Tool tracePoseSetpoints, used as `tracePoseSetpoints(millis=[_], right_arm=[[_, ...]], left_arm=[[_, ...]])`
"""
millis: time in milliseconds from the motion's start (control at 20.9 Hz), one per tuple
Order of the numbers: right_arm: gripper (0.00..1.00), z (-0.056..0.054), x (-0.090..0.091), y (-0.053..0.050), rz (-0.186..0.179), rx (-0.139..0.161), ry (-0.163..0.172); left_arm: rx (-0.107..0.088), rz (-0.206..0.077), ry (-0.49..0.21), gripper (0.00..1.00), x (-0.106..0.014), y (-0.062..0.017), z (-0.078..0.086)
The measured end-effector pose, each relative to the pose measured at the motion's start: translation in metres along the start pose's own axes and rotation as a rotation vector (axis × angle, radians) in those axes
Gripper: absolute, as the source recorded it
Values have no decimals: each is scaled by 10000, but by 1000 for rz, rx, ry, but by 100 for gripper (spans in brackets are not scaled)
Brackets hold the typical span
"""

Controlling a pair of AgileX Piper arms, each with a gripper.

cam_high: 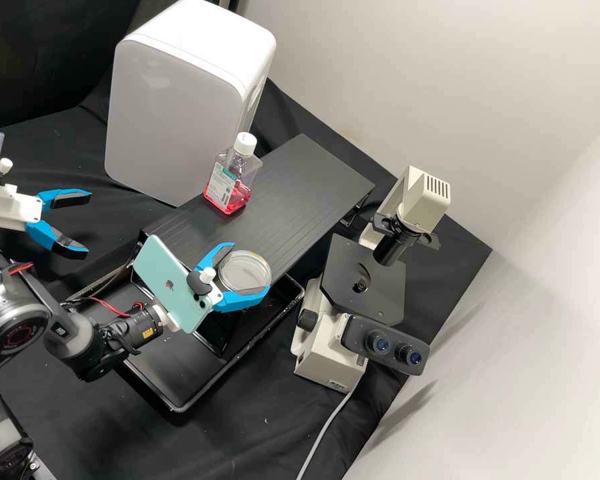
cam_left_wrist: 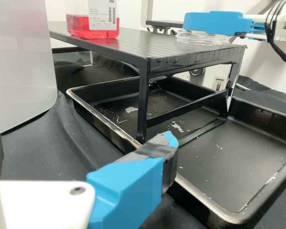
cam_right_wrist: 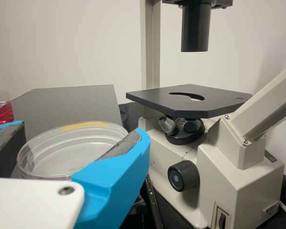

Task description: Place the lid on the petri dish

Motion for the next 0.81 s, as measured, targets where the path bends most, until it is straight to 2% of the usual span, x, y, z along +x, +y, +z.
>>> tracePoseSetpoints(millis=[191, 335, 813], right_arm=[[0, 13, 39, -14, -4, 41, -3], [0, 77, 66, -35, -13, 64, -23], [0, 105, 70, -8, -20, 65, -19]], left_arm=[[-1, 1, 2, 100, 0, 1, -1], [-2, 2, 6, 100, 0, 2, -5], [-2, 2, 6, 100, 0, 2, -5]])
